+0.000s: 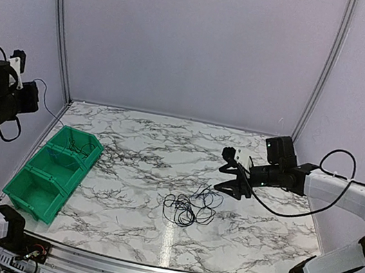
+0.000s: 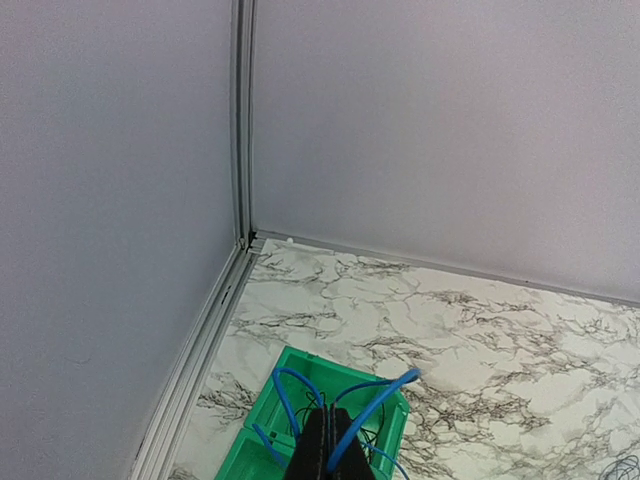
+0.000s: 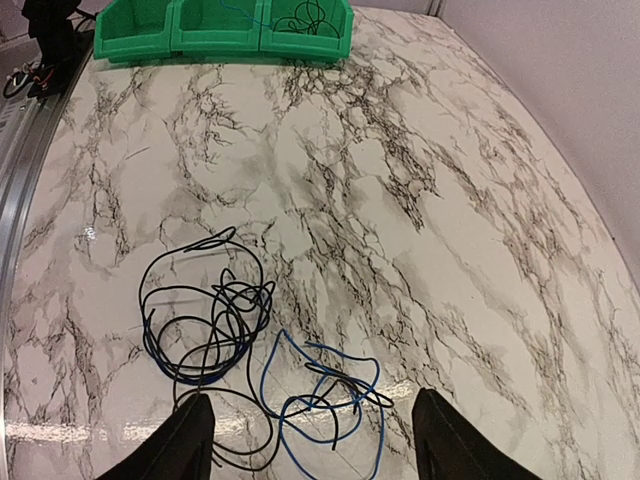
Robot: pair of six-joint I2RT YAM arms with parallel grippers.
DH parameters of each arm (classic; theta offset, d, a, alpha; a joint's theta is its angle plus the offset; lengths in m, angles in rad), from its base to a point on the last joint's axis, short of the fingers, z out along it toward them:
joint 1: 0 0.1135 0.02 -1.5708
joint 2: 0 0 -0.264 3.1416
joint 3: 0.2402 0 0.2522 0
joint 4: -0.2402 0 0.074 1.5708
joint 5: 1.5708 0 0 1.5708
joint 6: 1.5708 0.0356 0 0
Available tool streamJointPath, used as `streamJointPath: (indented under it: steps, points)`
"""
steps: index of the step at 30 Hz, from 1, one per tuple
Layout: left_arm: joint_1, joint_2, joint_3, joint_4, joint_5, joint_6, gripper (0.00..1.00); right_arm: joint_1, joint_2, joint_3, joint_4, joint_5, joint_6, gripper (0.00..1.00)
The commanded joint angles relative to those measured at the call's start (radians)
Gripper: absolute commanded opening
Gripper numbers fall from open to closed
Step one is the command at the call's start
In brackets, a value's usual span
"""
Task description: Untangle the cables
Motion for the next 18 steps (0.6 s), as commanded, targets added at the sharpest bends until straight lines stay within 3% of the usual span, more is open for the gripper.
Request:
streamJointPath:
  steps: [1,18]
  points:
    - [0.004,-0.023,0.067,-0.002,0.034,0.020,0.00,-0.002,0.009,0.010,-0.010,0.005,-0.010,0.68]
    - [0.004,-0.069,0.084,-0.064,-0.023,0.031,0.00,-0.003,0.024,0.012,-0.015,0.010,-0.016,0.68]
